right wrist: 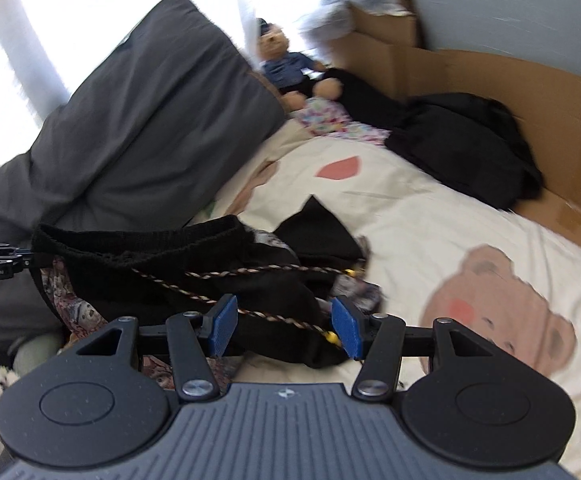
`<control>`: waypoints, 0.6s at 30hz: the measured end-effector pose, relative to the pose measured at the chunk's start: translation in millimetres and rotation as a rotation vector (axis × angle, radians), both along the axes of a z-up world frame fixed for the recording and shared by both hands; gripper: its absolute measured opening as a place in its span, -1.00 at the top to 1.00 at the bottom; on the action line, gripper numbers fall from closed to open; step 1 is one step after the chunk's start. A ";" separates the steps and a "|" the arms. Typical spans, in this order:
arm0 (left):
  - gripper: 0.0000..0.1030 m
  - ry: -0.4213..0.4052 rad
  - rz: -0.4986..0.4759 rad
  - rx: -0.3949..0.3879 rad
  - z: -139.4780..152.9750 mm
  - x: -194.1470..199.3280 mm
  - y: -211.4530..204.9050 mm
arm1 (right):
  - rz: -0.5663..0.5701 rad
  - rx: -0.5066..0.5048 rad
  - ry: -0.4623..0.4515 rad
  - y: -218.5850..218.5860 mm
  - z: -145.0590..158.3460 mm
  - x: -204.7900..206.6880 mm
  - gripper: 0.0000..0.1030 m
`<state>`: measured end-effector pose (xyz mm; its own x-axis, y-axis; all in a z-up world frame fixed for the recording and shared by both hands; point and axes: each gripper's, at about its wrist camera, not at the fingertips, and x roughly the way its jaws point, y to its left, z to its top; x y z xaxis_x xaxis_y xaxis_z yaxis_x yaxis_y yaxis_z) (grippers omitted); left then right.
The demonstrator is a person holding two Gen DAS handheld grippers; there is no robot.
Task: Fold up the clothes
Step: 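Lay the pants flat on the duvet with both tools, spreading the waistband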
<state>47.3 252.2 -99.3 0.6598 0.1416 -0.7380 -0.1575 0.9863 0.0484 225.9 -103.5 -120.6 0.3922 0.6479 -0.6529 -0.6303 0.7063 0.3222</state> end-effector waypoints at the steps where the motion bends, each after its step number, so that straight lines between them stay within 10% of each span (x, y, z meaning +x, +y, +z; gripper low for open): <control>1: 0.77 0.004 0.004 -0.008 -5.5 -0.9 4.5 | 0.014 -0.015 -0.006 9.3 0.9 2.8 -0.12; 18: 0.77 0.065 0.065 -0.113 -70.2 -13.9 62.3 | 0.280 -0.240 0.021 150.9 -51.1 88.6 -0.12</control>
